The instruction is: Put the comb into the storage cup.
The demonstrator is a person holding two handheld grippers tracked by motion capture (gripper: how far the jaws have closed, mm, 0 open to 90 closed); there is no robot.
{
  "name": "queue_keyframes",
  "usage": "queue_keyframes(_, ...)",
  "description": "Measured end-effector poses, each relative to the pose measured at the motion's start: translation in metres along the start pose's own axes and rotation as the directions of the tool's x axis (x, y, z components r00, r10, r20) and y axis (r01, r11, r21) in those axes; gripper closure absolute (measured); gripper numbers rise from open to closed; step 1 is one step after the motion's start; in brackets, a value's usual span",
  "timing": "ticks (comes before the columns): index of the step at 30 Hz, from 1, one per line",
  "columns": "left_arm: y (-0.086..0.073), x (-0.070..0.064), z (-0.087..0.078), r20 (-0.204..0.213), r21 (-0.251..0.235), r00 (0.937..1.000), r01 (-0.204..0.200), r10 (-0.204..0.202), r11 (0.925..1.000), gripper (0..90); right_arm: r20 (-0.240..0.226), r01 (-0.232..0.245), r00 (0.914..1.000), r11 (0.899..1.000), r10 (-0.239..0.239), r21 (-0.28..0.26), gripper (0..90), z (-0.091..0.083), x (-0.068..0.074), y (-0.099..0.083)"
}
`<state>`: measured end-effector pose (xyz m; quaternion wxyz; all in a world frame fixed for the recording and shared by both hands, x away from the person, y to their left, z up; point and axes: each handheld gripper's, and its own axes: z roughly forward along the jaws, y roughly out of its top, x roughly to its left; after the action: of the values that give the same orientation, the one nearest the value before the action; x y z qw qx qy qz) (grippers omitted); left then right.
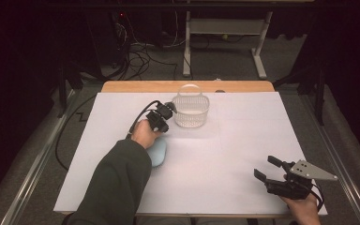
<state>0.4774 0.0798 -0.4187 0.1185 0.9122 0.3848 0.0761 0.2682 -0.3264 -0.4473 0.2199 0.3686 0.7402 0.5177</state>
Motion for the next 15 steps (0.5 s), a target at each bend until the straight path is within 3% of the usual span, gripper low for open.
queue_keyframes(15,-0.014,0.017,-0.001,-0.029,0.012,0.9985,0.046,-0.046,0.9988,87.1,-0.003,0.000,1.0000,1.000,0.001,0.004,24.5,0.000,0.000,0.000)
